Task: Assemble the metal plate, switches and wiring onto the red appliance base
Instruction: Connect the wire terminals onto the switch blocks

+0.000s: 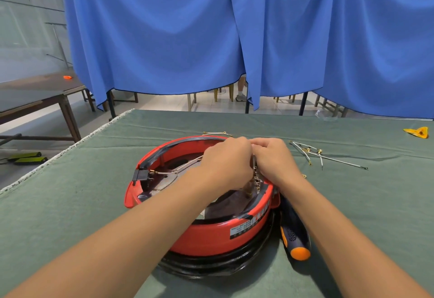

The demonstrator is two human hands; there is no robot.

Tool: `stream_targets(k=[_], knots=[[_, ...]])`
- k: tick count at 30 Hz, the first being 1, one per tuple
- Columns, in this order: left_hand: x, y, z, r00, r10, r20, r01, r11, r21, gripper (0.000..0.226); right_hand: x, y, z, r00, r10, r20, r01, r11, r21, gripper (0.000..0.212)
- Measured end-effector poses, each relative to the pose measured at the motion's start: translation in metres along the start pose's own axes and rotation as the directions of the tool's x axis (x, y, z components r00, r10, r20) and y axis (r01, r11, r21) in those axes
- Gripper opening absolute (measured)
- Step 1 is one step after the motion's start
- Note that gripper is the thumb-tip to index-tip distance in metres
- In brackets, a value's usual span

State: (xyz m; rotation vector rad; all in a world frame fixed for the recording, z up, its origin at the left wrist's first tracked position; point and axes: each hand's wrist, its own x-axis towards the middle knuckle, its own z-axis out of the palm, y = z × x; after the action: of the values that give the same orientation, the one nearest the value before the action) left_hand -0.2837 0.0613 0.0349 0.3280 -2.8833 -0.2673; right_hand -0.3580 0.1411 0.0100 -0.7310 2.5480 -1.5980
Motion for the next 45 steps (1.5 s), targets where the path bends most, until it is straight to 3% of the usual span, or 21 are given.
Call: stream_targets(k=[4, 8, 13, 25, 31, 45], knots=[[-0.002, -0.009, 0.004, 0.999, -0.046, -0.019, 0.044, 0.995, -0.094, 0.009, 0.002, 0.000, 0.002, 1.000, 0.005, -0.013, -0.005, 1.000, 0.014, 0.030], [-0.003, -0.014, 0.002, 0.999, 0.008, 0.045, -0.001, 0.986, -0.168, 0.011, 0.004, 0.003, 0.002, 1.000, 0.015, -0.020, -0.015, 1.000, 0.021, 0.030], [-0.006, -0.012, 0.005, 1.000, 0.008, -0.016, -0.009, 0.997, -0.072, 0.010, 0.004, 0.004, 0.003, 1.000, 0.014, -0.017, -0.013, 0.999, 0.038, 0.028], [-0.007, -0.020, 0.003, 0.999, -0.034, -0.021, 0.033, 0.998, -0.058, 0.013, 0.003, 0.002, 0.002, 1.000, 0.008, -0.009, -0.008, 0.999, 0.045, 0.029], [-0.006, -0.019, -0.001, 0.998, -0.018, -0.056, 0.019, 0.999, 0.030, 0.016, 0.003, 0.003, 0.003, 1.000, 0.019, 0.008, -0.019, 0.998, 0.066, 0.028], [-0.003, -0.014, 0.003, 0.993, -0.055, -0.107, 0.058, 0.998, 0.020, 0.020, -0.004, -0.004, 0.000, 1.000, 0.016, -0.012, -0.015, 1.000, 0.022, 0.028]])
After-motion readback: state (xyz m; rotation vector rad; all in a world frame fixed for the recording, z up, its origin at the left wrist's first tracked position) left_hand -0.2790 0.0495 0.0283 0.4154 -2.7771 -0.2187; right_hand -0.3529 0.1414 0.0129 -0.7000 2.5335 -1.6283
